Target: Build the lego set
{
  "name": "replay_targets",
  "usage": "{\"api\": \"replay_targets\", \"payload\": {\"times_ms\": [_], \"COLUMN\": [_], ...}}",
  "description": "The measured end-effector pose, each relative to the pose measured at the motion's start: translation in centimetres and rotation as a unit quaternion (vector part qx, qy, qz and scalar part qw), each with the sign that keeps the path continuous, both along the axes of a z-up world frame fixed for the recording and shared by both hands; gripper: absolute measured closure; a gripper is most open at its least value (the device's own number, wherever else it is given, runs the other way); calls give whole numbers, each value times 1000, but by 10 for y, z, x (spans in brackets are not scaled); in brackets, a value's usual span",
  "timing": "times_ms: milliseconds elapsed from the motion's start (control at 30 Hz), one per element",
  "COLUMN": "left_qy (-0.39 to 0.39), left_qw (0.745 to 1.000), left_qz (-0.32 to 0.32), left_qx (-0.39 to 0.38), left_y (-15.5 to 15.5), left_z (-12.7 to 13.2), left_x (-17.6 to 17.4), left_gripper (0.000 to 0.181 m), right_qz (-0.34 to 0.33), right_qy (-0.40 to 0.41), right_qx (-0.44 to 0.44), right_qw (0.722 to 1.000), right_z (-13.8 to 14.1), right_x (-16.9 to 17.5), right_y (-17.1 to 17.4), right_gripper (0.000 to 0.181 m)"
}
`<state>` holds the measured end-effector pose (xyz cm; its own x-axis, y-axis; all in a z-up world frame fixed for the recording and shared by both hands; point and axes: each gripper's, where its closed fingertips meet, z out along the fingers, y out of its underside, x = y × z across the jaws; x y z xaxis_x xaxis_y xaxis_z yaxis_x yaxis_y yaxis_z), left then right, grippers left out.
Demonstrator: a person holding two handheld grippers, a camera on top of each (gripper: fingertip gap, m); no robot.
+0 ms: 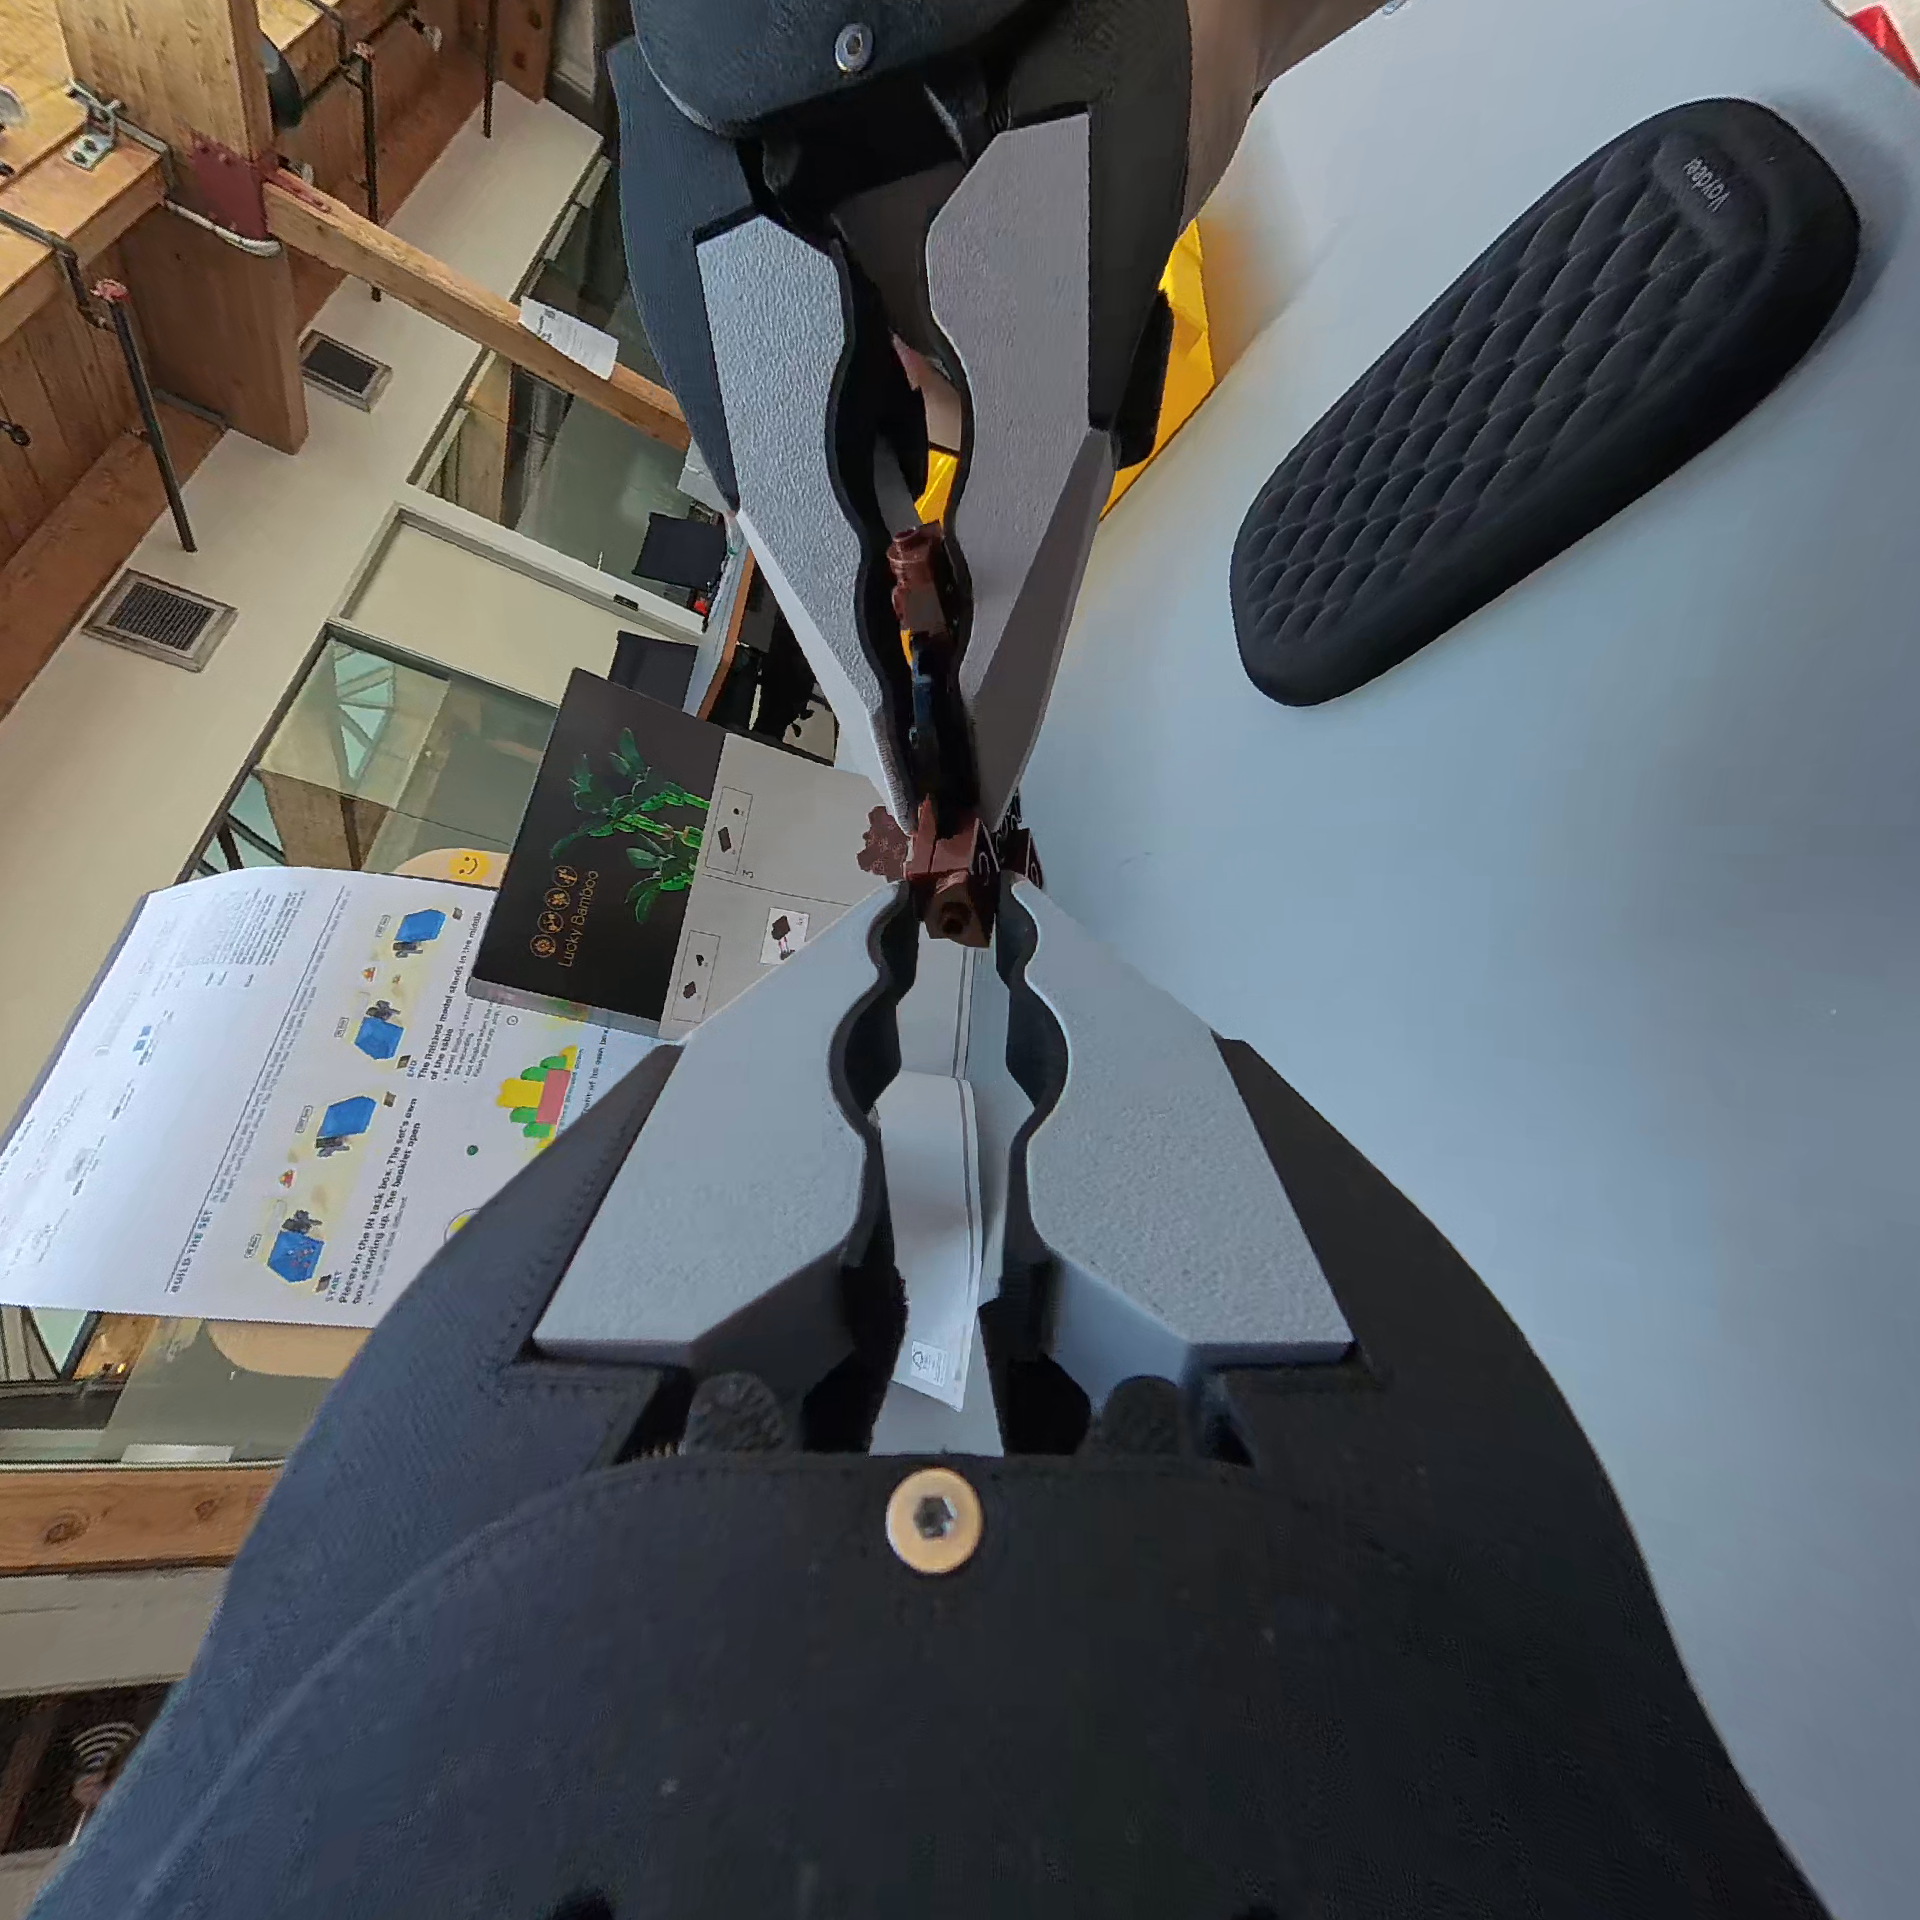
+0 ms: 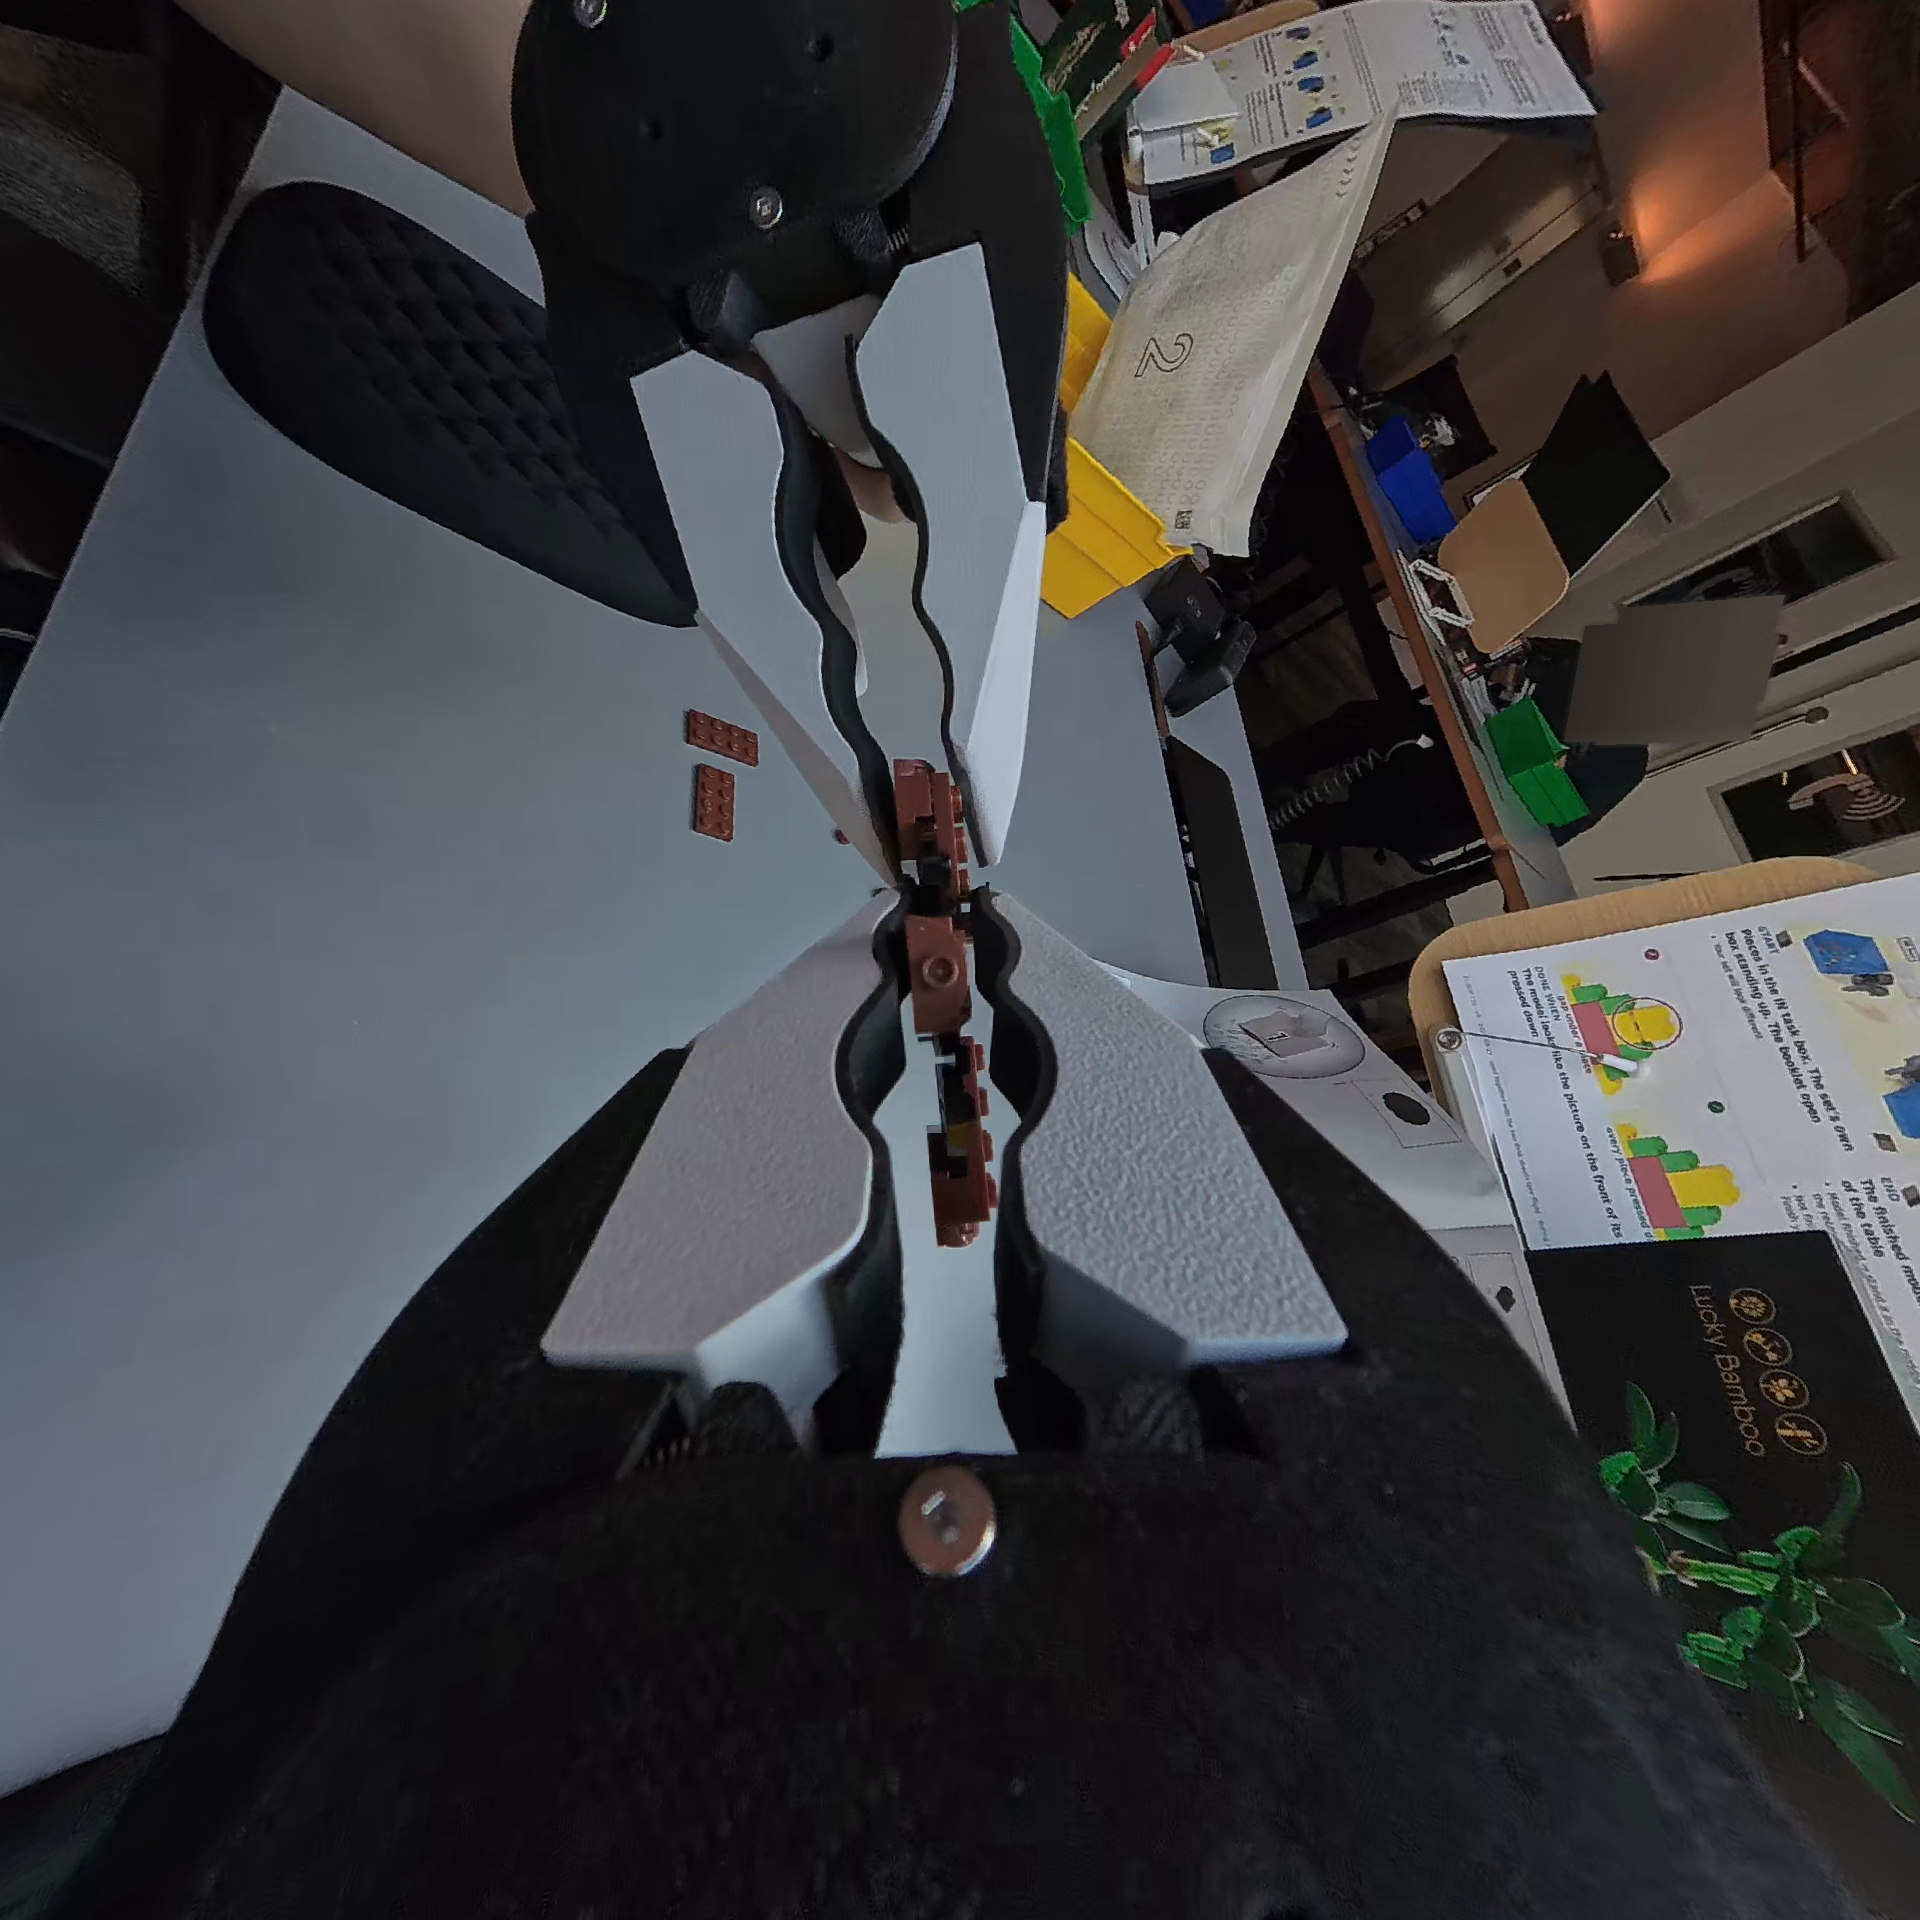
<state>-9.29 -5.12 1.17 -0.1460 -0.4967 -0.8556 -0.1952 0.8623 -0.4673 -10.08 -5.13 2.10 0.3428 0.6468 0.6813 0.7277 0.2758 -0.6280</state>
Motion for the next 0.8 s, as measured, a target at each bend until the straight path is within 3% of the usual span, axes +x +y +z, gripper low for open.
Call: {"api": "replay_targets", "payload": {"times_ms": [167, 333, 533, 800], "left_qy": [23, 37, 55, 82], "left_qw": [999, 998, 997, 995], "left_qz": [14, 10, 30, 34], "left_qx": [-44, -50, -37, -53], "left_y": [4, 3, 8, 3], "left_z": [0, -3, -9, -13], "left_x": [0, 1, 4, 4], "left_gripper": [172, 172, 172, 171], "right_qz": [4, 4, -28, -25], "right_qy": [8, 14, -44, -10], "right_qx": [-10, -4, 16, -32], "right_qw": [1000, 1000, 998, 999], "right_z": [-2, 2, -4, -7], "right_x": [-5, -11, -9, -8], "right_y": [0, 0, 5, 1], "right_gripper": [158, 165, 171, 172]}}
